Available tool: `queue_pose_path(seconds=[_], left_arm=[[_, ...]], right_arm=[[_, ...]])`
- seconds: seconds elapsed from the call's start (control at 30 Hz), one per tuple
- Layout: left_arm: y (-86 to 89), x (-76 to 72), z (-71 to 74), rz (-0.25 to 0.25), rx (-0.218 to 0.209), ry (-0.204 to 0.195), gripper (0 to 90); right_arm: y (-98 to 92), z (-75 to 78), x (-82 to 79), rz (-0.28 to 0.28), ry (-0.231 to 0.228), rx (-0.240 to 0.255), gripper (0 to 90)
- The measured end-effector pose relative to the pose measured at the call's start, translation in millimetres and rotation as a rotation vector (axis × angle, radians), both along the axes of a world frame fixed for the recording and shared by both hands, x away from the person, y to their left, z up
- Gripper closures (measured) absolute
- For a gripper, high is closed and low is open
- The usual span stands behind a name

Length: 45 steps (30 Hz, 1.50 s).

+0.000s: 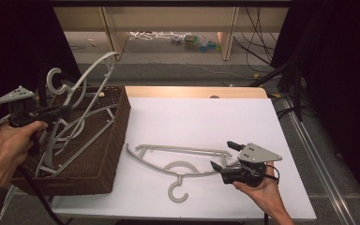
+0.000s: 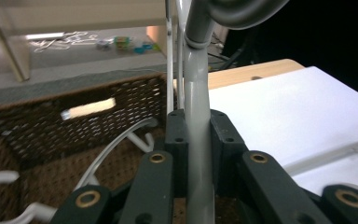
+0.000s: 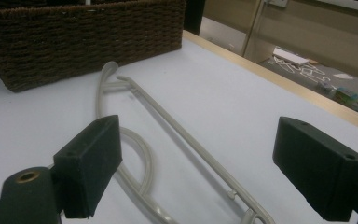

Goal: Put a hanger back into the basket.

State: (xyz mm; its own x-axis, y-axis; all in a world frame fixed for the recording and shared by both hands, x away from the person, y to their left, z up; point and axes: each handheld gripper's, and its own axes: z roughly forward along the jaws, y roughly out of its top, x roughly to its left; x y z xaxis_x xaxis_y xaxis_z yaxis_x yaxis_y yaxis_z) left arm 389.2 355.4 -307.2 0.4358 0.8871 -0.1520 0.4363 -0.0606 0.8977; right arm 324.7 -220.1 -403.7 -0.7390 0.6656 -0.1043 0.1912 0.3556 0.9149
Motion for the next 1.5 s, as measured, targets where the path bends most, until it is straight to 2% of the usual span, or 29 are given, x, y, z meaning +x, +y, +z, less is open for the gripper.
queue_pose_path(seconds=[0.17,0.33,0.6,0.7,0.83,1.0,1.2,1.3,1.37,1.43,1.5], left_arm=[[14.3,2.6,-9.0,0.018,0.026,0.013,79.4],[18.6,0.1,-17.7,-0.025,0.032,0.014,79.4],[26.5,-1.4,-36.8,-0.079,0.102,0.031,79.4],[28.9,-3.9,-41.7,-0.095,0.111,0.036,79.4],[31.2,-6.5,-51.7,-0.091,0.127,0.080,79.4],[35.9,-7.8,-62.2,-0.102,0.120,0.095,79.4],[34.2,-6.7,-66.2,-0.136,0.121,0.125,79.4],[33.8,-2.3,-71.6,-0.127,0.116,0.145,79.4],[32.5,1.9,-75.7,-0.115,0.129,0.174,79.3],[32.6,6.8,-78.1,-0.112,0.177,0.229,79.3],[30.3,11.8,-83.1,-0.107,0.175,0.253,79.1]], right_arm=[[-0.3,-0.8,0.4,-0.003,0.001,-0.003,16.4],[-0.4,-1.8,0.6,-0.001,0.004,-0.004,16.4],[1.0,-3.0,-0.3,0.005,0.014,-0.001,16.4],[0.9,-4.1,0.5,-0.002,0.004,0.001,16.4],[-0.1,-4.1,0.7,0.000,0.016,-0.003,16.4],[0.3,-5.6,1.2,0.000,0.014,-0.002,16.4],[0.0,-6.6,2.0,0.006,0.021,-0.011,16.4],[-0.4,-6.3,2.1,0.004,0.025,-0.008,16.4],[-0.8,-6.5,1.9,0.004,0.030,-0.008,16.4],[-0.9,-6.7,2.0,0.005,0.031,-0.009,16.4],[-0.8,-7.0,2.4,0.004,0.029,-0.009,16.4]])
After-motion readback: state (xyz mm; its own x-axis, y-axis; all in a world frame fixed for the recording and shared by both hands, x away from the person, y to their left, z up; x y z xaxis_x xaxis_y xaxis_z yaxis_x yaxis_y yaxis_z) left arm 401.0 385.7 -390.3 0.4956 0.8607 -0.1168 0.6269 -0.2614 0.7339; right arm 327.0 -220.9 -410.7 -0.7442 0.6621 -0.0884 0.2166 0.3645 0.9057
